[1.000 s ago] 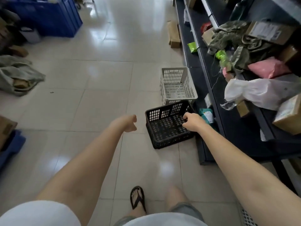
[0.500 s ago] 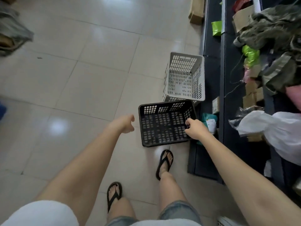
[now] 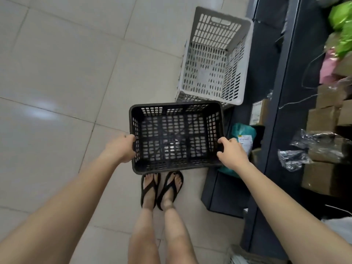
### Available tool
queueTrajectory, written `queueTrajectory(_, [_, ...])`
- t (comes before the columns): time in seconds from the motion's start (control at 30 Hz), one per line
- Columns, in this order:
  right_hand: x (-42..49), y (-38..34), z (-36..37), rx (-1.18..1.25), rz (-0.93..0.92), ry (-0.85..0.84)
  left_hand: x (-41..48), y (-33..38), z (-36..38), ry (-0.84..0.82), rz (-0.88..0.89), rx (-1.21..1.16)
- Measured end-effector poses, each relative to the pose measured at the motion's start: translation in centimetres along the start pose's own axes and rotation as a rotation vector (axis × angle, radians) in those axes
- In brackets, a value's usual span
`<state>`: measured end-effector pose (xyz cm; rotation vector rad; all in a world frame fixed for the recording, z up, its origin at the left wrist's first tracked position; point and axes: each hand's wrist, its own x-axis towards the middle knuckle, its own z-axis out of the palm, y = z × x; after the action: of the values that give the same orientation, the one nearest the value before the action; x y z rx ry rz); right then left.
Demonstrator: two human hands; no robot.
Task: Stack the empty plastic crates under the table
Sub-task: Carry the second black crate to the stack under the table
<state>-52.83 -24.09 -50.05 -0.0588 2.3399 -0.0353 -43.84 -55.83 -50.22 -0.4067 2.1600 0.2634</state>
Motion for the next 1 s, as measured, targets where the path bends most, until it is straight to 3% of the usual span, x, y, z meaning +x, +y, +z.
queueTrajectory(0.23, [10.7, 2.5, 4.5, 0.014, 0.054, 0.040, 10.5, -1.1, 5.6, -0.015, -0.099, -0.026])
queueTrajectory(0.47, [18.3, 4.9, 8.7, 0.032, 0.127, 0.117, 17.1, -1.5, 11.3, -0.025, -0.073, -0.225])
queueTrajectory(0.63, [20.6, 5.6, 11.1, 0.094, 0.156, 0.074, 18.7, -0.9, 13.4, 0.172, -0.184, -0.253])
queueTrajectory(0.73, [21.2, 5.8, 11.9, 0.113, 0.171, 0.092, 19.6, -1.1, 14.0, 0.174, -0.266, -0.280])
queueTrajectory(1.0, [20.1, 5.1, 11.4, 0.046, 0.193, 0.108, 19.7, -2.4, 13.9, 0.198, -0.267, -0.259])
